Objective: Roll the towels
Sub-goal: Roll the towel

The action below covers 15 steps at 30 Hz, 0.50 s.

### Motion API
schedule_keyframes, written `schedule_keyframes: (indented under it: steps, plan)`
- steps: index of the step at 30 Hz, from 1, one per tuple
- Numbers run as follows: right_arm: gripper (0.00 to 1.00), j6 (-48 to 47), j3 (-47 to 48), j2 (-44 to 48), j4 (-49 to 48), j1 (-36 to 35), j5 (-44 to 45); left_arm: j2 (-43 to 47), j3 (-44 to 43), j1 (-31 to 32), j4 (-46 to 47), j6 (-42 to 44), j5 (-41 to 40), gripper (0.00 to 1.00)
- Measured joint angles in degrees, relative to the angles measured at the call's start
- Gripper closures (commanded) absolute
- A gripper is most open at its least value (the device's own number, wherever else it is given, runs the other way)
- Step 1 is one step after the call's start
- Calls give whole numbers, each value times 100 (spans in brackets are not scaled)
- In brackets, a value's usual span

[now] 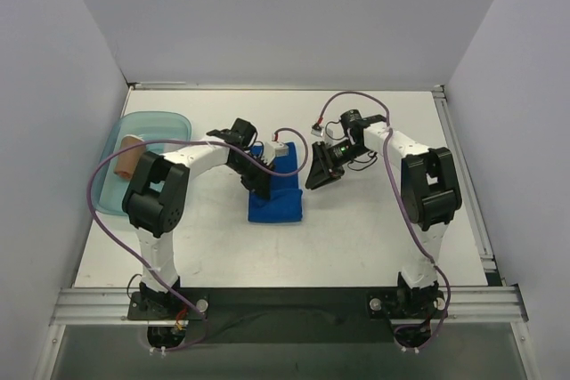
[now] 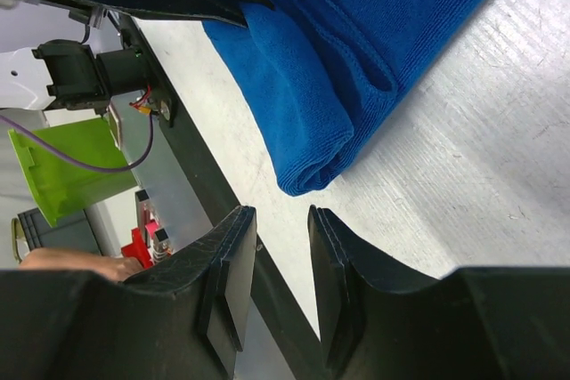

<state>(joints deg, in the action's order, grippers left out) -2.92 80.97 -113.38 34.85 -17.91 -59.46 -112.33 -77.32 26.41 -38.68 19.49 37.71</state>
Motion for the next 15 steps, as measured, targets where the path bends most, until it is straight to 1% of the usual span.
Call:
schedule_keyframes:
  steps: [4,6,9,12,15]
  plan:
    - [69,-2,0,87,0,0,-2,57,116,-11,7,-74,0,84]
    - [69,-2,0,111,0,-2,-2,136,168,-17,7,-101,0,82]
    - [69,-2,0,122,0,-2,-2,326,210,-26,-13,-125,2,73]
    - [69,-4,-15,125,2,-2,-2,546,210,-26,-20,-136,2,73]
    - [69,-7,-39,127,2,-9,0,708,238,-28,-20,-136,4,76]
